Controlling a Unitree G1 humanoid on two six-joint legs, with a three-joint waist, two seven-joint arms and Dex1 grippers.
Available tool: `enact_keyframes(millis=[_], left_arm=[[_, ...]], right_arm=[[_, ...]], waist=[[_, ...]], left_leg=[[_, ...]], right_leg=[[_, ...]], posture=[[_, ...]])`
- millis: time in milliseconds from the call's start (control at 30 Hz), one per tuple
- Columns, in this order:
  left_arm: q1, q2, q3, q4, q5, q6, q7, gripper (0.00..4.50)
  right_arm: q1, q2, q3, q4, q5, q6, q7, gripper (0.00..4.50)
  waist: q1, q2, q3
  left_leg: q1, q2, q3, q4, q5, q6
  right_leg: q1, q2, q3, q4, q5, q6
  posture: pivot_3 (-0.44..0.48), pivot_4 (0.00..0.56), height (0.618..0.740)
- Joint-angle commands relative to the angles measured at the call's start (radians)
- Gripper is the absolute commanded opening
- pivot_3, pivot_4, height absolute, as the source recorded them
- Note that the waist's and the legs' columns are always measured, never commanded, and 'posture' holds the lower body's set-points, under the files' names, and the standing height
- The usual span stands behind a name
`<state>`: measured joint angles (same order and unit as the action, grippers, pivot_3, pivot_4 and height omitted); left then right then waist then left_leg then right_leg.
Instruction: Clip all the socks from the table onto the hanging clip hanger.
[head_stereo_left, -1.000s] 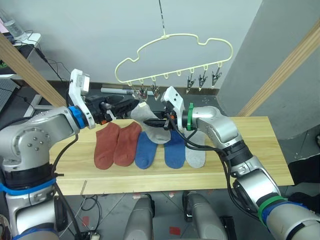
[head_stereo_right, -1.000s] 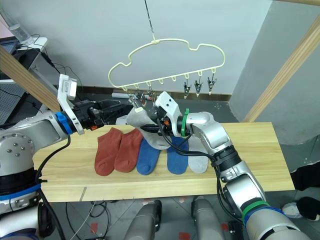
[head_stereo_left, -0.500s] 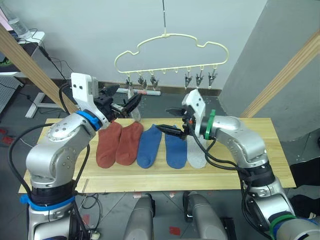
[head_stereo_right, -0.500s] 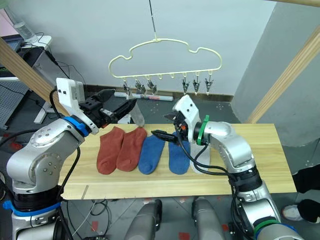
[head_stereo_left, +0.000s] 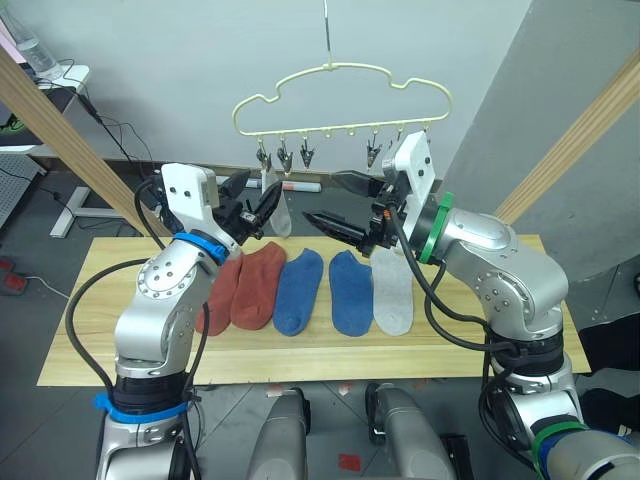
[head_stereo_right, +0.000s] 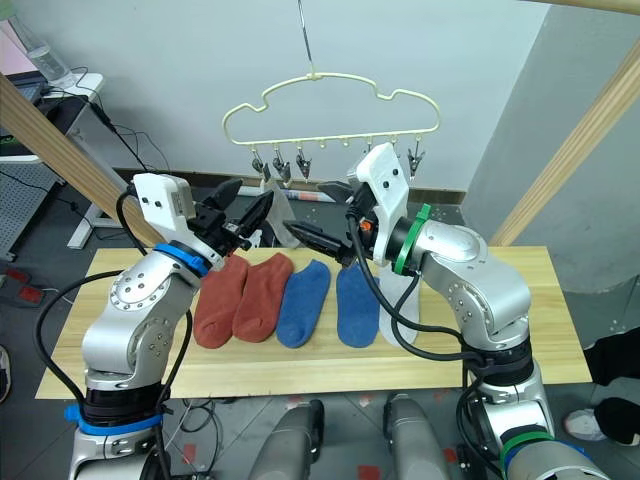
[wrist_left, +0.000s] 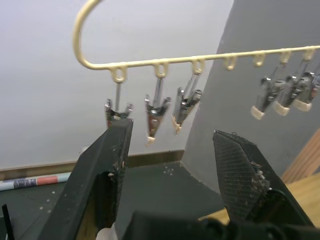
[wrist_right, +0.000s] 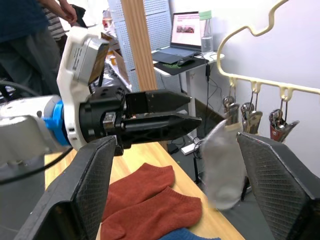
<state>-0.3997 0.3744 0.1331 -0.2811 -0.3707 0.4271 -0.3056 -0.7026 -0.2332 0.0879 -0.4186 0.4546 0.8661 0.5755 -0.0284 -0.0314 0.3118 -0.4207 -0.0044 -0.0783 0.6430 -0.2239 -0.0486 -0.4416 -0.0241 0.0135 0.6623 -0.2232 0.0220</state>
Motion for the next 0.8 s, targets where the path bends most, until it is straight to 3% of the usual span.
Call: enact_keyframes(millis=[33,167,800], left_arm=[[-0.023,-0.016,0.01,0.014,0.017,-0.054,0.004,2.21],[-0.039,-0.031,-0.013,0.049,0.044,-0.076,0.006,1.14],[-0.149,-0.082,-0.001,0.254,0.088,-0.177,0.01,1.14]], right_arm=[[-0.025,-0.002,-0.023,-0.044,0.026,-0.015,-0.021,4.04],[-0.027,-0.003,-0.016,-0.035,0.022,-0.023,-0.034,4.04],[-0.079,-0.005,0.022,-0.054,0.026,-0.034,-0.045,4.04]], waist=[[-0.001,0.0,0.0],[-0.002,0.0,0.0],[-0.004,0.0,0.0]], left_leg=[[0.0,0.0,0.0,0.0,0.0,0.0],[0.0,0.0,0.0,0.0,0.0,0.0],[0.0,0.0,0.0,0.001,0.0,0.0]], right_leg=[[0.0,0.0,0.0,0.0,0.0,0.0],[0.0,0.001,0.0,0.001,0.0,0.0],[0.0,0.001,-0.001,0.001,0.0,0.0]], posture=[[-0.013,0.29,0.74],[-0.011,0.293,0.74],[-0.033,0.299,0.74]])
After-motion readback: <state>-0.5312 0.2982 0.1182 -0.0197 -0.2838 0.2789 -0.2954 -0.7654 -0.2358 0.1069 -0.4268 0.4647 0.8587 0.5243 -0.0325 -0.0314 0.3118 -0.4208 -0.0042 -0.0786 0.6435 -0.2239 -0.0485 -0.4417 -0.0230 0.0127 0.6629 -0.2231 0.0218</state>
